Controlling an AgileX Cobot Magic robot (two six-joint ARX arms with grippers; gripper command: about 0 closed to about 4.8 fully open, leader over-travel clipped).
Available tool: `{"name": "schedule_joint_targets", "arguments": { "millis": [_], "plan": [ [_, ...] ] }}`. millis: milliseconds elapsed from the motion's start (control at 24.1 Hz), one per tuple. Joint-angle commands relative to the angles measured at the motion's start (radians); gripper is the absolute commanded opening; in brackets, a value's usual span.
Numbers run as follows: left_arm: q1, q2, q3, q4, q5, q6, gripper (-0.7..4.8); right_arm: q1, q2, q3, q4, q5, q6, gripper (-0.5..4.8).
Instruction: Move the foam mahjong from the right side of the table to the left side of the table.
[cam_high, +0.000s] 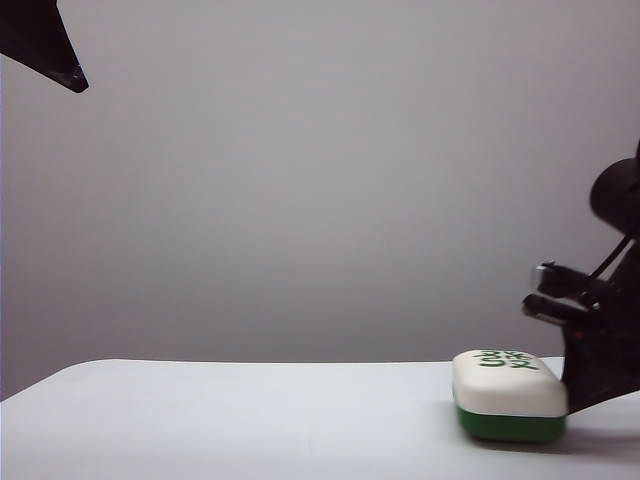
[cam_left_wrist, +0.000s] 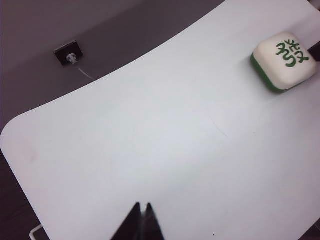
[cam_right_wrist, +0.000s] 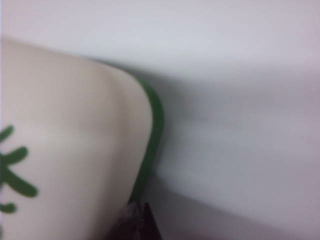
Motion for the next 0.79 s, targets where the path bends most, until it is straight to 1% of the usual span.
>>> {"name": "schedule_joint_targets", "arguments": {
  "millis": [42,166,249,332,582,665,789],
  "plan": [
    [0.000,-0.004,0.007,0.000,0.003,-0.003,-0.05,0.039,0.015,0.003,0.038,0.004,0.018,-0.05],
    [0.000,-0.004,0.007,-0.008,0.004,-0.003,-0.05,0.074,0.026,0.003,0.079,0.009,0.047,-0.05],
    [0.000,-0.004,0.007,-0.015,0.004,-0.003,-0.05,0.101,0.028,0.011,0.103,0.057,0.060,-0.05],
    [0.000,-0.004,0.007,-0.017,0.004,-0.003,-0.05,0.111,0.040,0.036,0.101,0.077,0.058,-0.05],
    [0.000,-0.004,0.007,-0.033,0.005,-0.003,-0.05,0.111,0.129,0.180,0.014,0.075,0.059,-0.05],
    [0.000,-0.004,0.007,-0.048,0.004,-0.003,-0.05,0.125,0.173,0.266,-0.045,0.044,0.059,-0.05],
    [0.000,-0.004,0.007,-0.049,0.005,-0.003,-0.05,0.146,0.189,0.309,-0.055,0.042,0.059,-0.05]
  ]
}}
